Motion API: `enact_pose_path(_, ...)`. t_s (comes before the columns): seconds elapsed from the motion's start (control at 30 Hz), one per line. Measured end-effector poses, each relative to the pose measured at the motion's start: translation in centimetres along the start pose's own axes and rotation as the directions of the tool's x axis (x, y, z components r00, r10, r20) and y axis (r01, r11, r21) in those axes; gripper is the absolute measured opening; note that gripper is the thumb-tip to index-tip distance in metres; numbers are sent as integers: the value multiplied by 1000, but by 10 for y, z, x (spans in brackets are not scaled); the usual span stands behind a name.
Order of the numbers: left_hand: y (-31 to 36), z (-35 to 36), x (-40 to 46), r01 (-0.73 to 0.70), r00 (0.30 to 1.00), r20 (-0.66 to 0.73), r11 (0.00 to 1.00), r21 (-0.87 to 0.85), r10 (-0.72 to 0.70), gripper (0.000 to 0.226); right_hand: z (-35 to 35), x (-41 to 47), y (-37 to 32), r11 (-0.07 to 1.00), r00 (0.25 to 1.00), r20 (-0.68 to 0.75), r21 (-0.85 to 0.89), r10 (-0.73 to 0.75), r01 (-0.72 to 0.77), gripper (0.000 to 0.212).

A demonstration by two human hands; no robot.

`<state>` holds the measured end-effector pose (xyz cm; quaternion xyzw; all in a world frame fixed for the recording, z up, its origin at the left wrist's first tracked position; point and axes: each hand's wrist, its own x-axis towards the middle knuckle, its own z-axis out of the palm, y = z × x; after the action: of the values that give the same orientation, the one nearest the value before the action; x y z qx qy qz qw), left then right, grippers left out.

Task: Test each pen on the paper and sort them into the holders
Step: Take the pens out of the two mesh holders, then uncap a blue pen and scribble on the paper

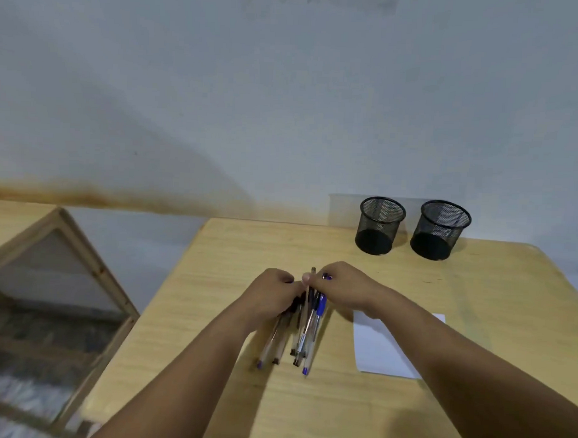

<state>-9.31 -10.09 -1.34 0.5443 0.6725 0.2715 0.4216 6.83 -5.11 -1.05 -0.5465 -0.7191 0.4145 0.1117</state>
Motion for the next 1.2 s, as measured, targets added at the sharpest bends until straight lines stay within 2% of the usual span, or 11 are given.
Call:
enact_pose_path(0.1,-6,-2,0,16,999,-33,1000,19,-16,24,2,3,2,995,998,-62,-102,4,-10,71)
enact_pose_path(0.13,-9,-3,0,21,999,-42,999,35,-20,33,1,2,1,995,997,-73,-99,-4,-3,71)
enact_pose_path(0.2,-13,-4,-4,5,997,-81,997,76,1,51,-3,-1,3,998,995,-99,-58,-24,19,61)
enact_pose_path(0.27,-19,-5,-9,-30,994,-100,995,100,40,49,-6,-7,10,999,992,-123,-27,-37,34,49)
enact_pose_path(0.47,-40,0,-23,-98,988,-96,974,204,119,44,-4,-30,26,992,991,-98,-94,-88,79,18)
enact_pose_path(0.73,-43,7,-24,-166,972,-105,928,333,211,40,-1,-55,37,950,986,-58,-283,-154,132,15)
enact_pose_path(0.97,-46,11,-20,-146,976,-103,922,359,194,40,8,-71,38,939,987,-135,-341,-88,37,16)
enact_pose_path(1.07,-47,9,-18,-146,974,-107,917,371,198,40,14,-73,34,945,983,-176,-326,-53,-7,19)
enact_pose_path(1.2,-45,9,-18,-161,971,-106,911,379,216,40,20,-71,34,948,968,-248,-303,22,-100,12)
